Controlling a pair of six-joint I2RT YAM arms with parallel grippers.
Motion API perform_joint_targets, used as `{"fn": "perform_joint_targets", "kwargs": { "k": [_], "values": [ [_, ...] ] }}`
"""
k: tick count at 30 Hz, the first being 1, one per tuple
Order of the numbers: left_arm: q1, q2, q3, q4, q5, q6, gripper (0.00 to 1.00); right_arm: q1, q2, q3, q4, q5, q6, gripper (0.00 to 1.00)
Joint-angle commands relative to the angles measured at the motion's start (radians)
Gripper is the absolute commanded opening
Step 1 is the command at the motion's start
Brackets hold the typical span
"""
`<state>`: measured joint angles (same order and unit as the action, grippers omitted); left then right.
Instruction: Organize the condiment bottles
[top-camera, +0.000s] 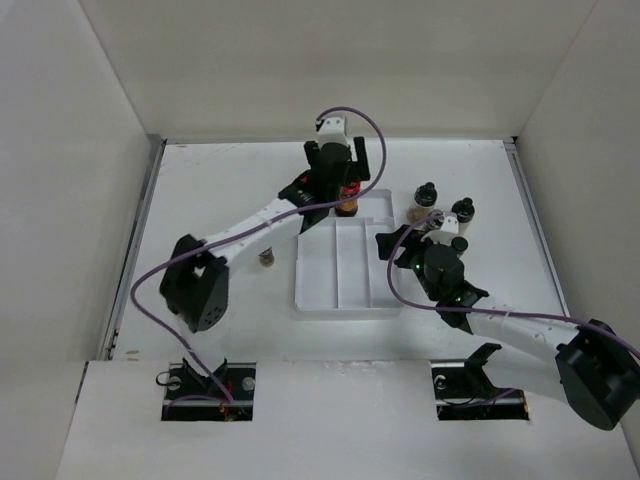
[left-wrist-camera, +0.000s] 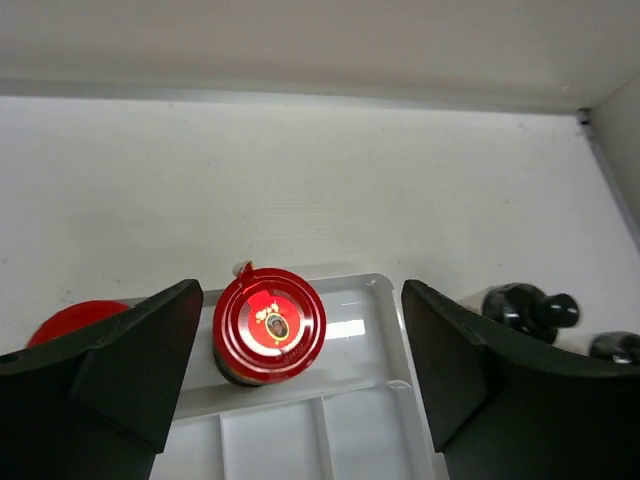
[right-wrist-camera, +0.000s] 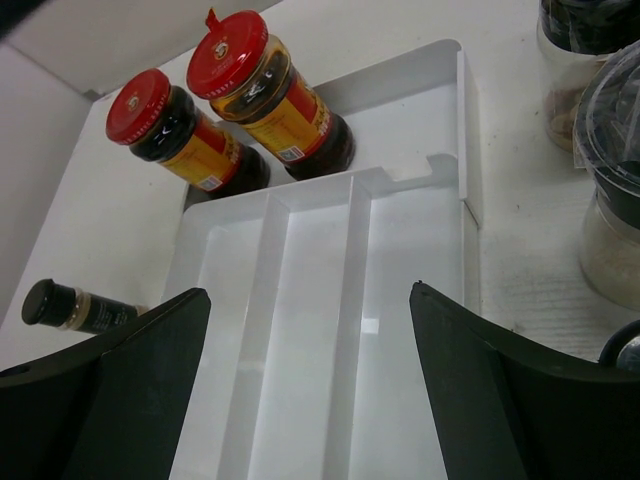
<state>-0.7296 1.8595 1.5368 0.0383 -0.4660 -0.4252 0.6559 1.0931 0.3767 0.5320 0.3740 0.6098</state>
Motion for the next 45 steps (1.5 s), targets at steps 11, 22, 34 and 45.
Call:
{"fn": "perform_joint_targets", "kwargs": {
  "k": [11,22,34,45],
  "values": [
    [0.141,-0.795,-0.740,-0.185,-0.128,-0.170,0.61,0.007,-0.013,0.019,0.046,-0.003,-0.002,0.51],
    [0.201,-0.752,-0.830,-0.219,-0.066,-0.155,0.77,0.007,0.037,0.044,0.034,-0.021,-0.010,0.65],
    [0.226,-0.612,-0.816,-0.117,-0.046,-0.149,0.61,0.017,0.054,0.050,0.037,-0.024,-0.010,0.73],
    [0.197,-0.641,-0.770,-0.144,-0.069,-0.123,0.26,0.018,0.057,0.053,0.037,-0.026,-0.010,0.73]
  ]
}}
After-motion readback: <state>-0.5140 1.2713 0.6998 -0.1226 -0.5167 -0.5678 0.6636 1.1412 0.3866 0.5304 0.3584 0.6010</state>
